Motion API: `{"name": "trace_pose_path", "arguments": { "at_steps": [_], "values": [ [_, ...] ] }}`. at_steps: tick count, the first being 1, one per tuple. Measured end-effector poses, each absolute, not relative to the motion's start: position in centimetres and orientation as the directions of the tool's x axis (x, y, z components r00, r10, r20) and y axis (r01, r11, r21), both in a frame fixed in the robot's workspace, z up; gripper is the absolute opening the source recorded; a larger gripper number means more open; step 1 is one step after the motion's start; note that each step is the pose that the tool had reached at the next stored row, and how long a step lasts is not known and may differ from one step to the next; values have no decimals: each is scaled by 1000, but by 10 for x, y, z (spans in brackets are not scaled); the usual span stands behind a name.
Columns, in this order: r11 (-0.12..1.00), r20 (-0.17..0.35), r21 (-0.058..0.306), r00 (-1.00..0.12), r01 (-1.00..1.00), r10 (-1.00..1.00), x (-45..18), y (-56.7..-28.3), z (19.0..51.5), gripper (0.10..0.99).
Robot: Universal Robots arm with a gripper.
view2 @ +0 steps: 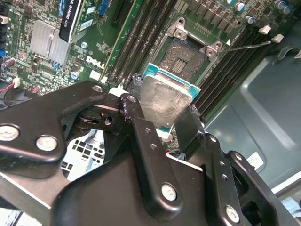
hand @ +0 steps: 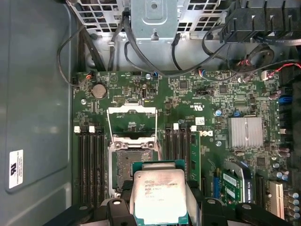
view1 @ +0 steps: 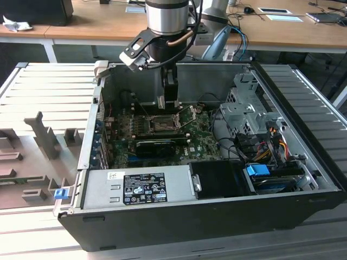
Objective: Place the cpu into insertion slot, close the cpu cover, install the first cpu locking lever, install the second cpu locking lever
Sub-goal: 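Place the cpu into insertion slot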
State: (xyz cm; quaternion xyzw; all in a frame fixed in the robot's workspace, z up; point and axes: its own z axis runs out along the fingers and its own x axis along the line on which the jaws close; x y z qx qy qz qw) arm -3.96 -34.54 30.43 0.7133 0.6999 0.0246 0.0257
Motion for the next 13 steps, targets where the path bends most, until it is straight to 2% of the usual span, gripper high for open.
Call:
{"name": "trace_pose_path", "arguments": {
  "at_steps": [13],
  "values": [
    [-20, 10, 71, 19, 997, 1000, -40, -345, 298, 529]
  ]
}}
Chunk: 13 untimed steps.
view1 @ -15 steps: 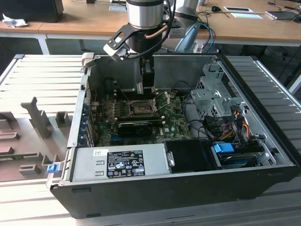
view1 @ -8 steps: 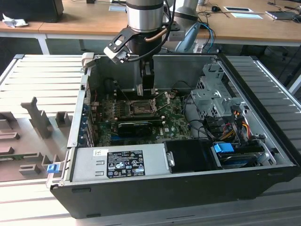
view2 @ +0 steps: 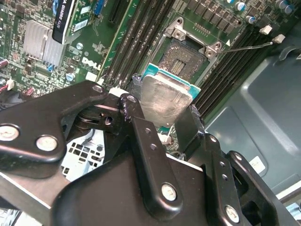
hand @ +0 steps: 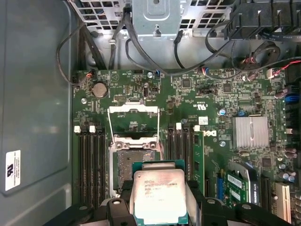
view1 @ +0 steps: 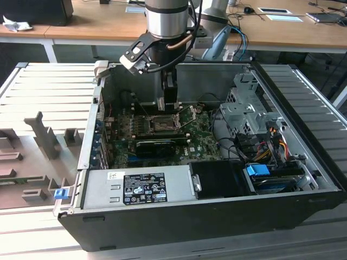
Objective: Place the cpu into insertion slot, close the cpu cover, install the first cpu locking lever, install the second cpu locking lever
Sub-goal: 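Place the cpu into insertion slot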
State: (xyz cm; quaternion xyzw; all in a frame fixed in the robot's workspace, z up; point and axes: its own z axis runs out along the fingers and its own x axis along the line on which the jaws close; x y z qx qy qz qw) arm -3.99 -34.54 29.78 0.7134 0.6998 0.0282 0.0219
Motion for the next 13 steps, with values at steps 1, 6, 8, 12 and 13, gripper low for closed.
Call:
{"name": "trace_pose_path", "arguments": {
  "at_steps": [1, 6, 8, 12, 13],
  "values": [
    [-20, 10, 71, 19, 997, 1000, -40, -345, 297, 529],
    [-20, 10, 71, 19, 997, 1000, -40, -345, 293, 529],
    [-20, 10, 71, 19, 997, 1000, -40, -345, 292, 529],
    [-21, 9, 71, 21, 997, 1000, -40, -345, 290, 529],
    [-30, 9, 71, 30, 997, 1000, -40, -345, 290, 529]
  ]
}}
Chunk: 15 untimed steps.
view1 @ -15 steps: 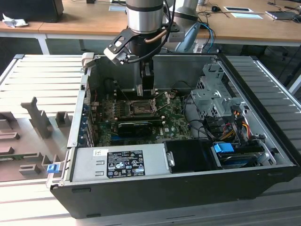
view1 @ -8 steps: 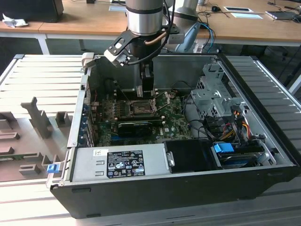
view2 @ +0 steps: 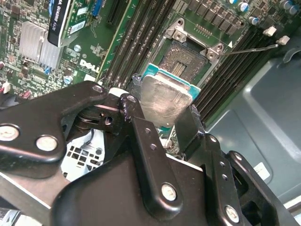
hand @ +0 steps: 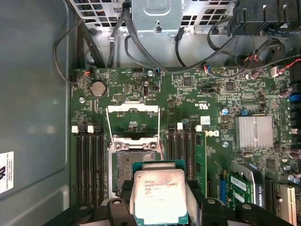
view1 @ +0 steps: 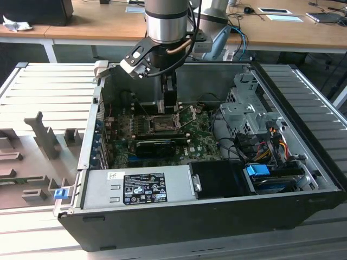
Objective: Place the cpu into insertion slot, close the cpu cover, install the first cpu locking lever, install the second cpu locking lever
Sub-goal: 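Place the cpu into insertion slot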
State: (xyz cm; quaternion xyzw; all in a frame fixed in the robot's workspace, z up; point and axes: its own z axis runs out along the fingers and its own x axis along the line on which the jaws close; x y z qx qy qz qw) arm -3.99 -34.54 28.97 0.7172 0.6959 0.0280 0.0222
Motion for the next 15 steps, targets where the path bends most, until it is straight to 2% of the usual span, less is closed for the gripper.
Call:
{"name": "trace_pose_path", "arguments": {
  "at_steps": [5, 15],
  "values": [
    [-71, 9, 71, 70, 995, 997, -40, -345, 287, 529],
    [-35, 9, 71, 34, 997, 999, -40, -345, 264, 529]
  ]
}}
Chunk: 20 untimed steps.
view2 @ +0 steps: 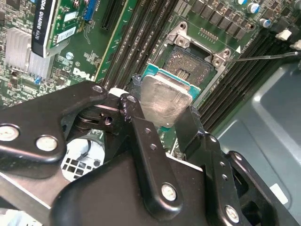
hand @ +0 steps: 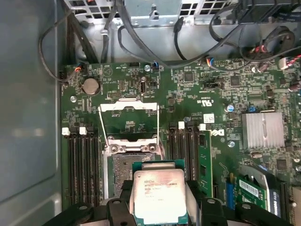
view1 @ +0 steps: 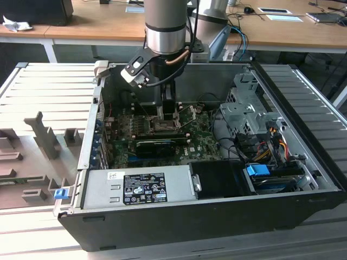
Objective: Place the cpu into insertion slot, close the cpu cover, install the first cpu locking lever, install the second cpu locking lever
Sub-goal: 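Place the cpu into insertion slot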
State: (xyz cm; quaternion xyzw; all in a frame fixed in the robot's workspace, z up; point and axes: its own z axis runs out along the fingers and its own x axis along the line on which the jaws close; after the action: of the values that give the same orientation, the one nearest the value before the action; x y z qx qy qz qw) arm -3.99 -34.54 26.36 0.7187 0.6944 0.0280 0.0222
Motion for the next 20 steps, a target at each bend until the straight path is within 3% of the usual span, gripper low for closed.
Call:
{"name": "trace_pose_path", "arguments": {
  "at_steps": [20],
  "values": [
    [-34, 10, 71, 34, 997, 999, -40, -345, 251, 529]
  ]
}}
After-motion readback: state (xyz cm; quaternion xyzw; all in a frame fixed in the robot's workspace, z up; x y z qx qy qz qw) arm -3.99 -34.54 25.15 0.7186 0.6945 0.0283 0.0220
